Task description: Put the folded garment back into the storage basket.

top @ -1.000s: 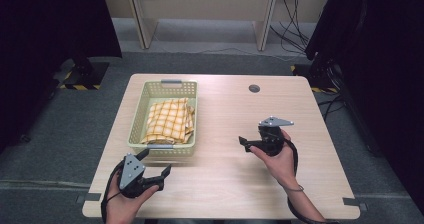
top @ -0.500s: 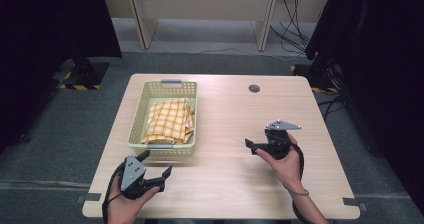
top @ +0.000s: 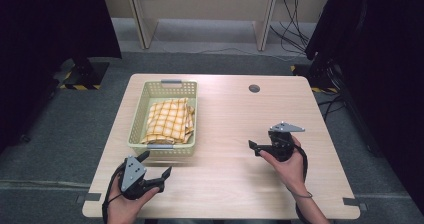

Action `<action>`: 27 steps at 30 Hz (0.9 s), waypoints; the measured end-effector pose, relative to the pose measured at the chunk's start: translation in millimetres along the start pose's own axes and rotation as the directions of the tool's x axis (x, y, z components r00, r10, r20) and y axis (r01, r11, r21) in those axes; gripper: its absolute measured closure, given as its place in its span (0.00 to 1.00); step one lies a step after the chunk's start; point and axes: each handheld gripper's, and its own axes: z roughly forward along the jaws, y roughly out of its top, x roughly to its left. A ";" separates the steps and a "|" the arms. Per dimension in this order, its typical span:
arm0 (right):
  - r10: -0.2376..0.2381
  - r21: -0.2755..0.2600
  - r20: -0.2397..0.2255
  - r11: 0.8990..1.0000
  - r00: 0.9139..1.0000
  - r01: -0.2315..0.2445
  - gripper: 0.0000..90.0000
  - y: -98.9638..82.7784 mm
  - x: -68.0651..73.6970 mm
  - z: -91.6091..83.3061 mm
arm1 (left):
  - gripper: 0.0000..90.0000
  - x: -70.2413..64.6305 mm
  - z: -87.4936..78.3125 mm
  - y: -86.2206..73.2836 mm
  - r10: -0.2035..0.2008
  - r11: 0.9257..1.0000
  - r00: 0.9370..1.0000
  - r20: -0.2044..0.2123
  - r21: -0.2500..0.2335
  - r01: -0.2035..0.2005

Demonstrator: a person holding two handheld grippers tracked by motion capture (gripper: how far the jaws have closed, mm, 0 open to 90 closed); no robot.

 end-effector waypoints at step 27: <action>0.032 -0.024 0.044 0.999 0.998 -0.031 0.11 -19.2 -18.9 -22.1 | 0.15 6.0 0.8 -11.9 0.020 1.000 1.000 0.004 0.021 -0.020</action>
